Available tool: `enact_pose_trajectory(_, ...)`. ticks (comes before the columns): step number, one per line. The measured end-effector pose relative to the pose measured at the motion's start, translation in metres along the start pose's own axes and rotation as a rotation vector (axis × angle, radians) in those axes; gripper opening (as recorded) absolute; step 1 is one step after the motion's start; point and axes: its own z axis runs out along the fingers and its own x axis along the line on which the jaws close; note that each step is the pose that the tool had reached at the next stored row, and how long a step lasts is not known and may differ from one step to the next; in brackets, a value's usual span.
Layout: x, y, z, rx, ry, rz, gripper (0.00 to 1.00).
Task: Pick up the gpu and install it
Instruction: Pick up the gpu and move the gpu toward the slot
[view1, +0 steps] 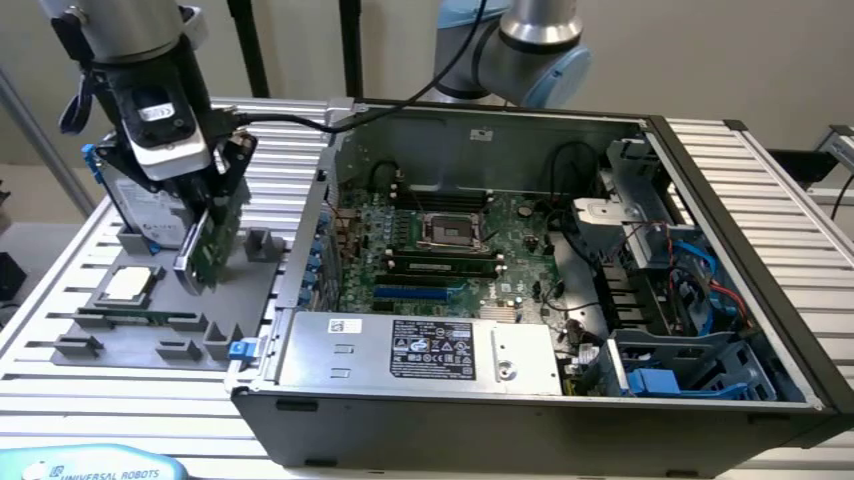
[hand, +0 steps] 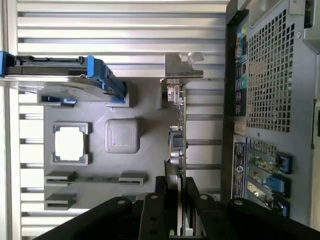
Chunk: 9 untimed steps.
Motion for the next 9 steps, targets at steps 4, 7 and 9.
enact_pose_trajectory(4,-0.003,0.0005,-0.0182,-0.0001,0.0000,0.000,0.27)
enact_pose_trajectory(7,-0.008,0.0010,-0.0319,-0.0001,0.0002,-0.001,0.27)
enact_pose_trajectory(9,-0.013,0.0012,-0.0409,0.0001,0.0005,-0.001,0.27)
